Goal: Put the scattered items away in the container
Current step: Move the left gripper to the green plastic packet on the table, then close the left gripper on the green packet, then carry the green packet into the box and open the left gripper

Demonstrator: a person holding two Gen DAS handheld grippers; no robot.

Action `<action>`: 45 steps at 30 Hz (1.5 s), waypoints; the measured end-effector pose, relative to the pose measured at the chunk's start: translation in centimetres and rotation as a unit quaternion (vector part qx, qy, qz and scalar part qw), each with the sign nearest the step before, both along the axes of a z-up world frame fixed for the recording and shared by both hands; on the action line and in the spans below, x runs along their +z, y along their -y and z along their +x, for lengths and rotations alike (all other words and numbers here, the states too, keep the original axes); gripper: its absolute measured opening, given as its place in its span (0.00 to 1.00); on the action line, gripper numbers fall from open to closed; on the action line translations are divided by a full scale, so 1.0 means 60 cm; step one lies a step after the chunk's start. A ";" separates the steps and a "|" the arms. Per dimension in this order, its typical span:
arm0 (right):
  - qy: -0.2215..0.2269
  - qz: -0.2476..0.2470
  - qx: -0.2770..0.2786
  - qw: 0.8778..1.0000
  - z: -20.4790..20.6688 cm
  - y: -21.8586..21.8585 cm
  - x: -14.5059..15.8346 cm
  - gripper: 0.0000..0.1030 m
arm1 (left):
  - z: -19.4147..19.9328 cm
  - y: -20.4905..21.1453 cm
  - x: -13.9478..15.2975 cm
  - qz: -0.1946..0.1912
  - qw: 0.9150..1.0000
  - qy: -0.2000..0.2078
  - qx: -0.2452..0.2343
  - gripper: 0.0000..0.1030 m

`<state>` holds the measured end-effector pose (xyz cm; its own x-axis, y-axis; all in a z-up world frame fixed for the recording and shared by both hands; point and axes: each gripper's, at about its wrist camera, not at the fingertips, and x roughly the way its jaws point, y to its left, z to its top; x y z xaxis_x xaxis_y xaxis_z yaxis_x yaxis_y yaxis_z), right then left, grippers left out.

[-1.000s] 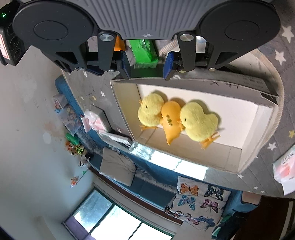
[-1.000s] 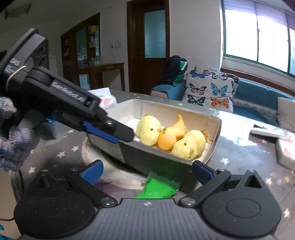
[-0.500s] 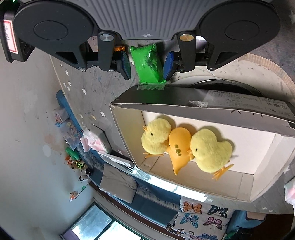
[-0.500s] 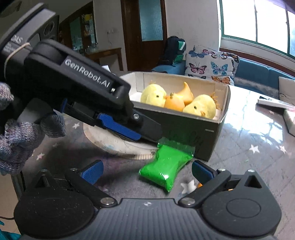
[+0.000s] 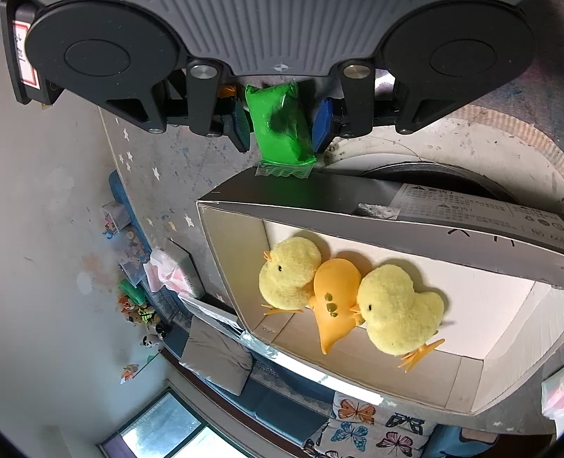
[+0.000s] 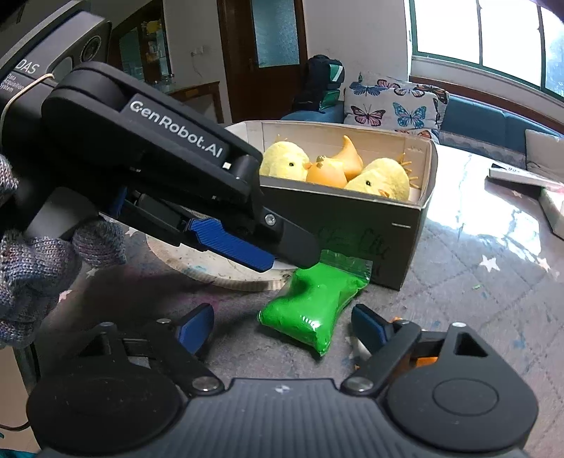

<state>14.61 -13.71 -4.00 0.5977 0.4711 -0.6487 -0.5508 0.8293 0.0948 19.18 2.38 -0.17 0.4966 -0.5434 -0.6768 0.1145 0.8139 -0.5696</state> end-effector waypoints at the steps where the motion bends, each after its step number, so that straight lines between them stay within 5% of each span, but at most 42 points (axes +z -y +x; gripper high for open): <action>1: -0.001 0.000 0.000 1.000 0.000 0.000 0.000 0.81 | 0.001 0.000 -0.001 -0.001 1.000 -0.001 0.001 0.40; 22: -0.003 0.001 -0.015 1.000 0.004 0.013 0.003 0.50 | 0.010 0.019 -0.019 -0.008 1.000 -0.016 -0.007 0.40; 33: -0.002 0.012 -0.017 1.000 -0.005 0.022 0.009 0.46 | -0.002 0.014 -0.016 -0.023 1.000 -0.020 -0.006 0.32; 45: 0.055 0.020 -0.012 0.998 -0.039 0.029 0.068 0.46 | -0.028 0.018 0.056 -0.027 0.999 0.043 -0.008 0.32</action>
<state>12.25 -15.48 0.07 0.6762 0.4797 -0.5591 -0.5392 0.8394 0.0679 17.49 1.28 3.16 0.5427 -0.5864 -0.6013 0.1765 0.7795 -0.6010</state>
